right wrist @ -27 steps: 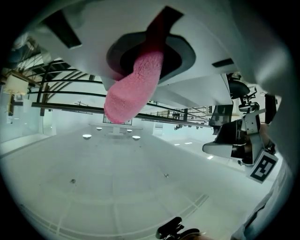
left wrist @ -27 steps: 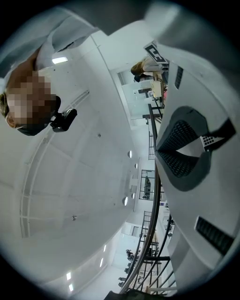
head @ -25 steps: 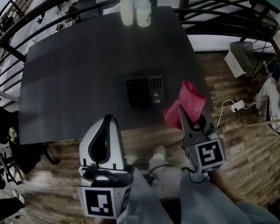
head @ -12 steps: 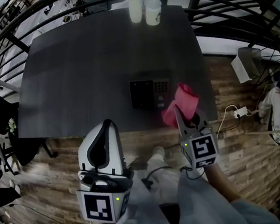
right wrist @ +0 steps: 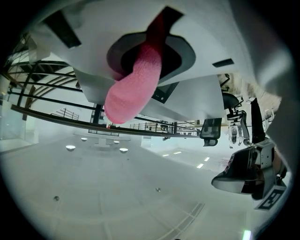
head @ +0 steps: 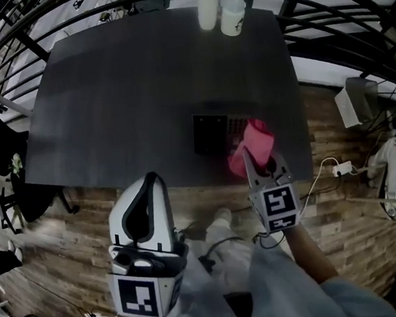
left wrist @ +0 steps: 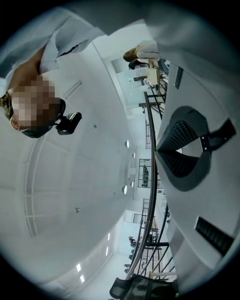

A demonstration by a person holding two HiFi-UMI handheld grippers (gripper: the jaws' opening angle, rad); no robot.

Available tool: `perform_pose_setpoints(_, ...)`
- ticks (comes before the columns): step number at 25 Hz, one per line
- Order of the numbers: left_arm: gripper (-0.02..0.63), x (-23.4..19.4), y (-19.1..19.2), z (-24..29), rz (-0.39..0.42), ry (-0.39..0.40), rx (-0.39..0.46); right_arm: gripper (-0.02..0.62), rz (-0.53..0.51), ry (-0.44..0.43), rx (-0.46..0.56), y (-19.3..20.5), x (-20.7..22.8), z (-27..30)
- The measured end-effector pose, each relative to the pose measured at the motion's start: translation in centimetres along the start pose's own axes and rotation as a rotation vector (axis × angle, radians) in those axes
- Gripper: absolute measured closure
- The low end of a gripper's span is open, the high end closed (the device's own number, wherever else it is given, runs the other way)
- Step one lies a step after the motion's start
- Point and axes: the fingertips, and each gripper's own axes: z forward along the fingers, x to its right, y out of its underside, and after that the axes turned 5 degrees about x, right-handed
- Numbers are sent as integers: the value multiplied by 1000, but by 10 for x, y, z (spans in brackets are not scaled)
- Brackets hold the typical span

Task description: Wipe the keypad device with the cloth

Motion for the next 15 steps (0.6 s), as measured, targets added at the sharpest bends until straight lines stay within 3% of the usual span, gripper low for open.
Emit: perform_pose_setpoints(15,598,-23,8,-9,10,-62,-26,566,-38,-26,-60,12,-5,49)
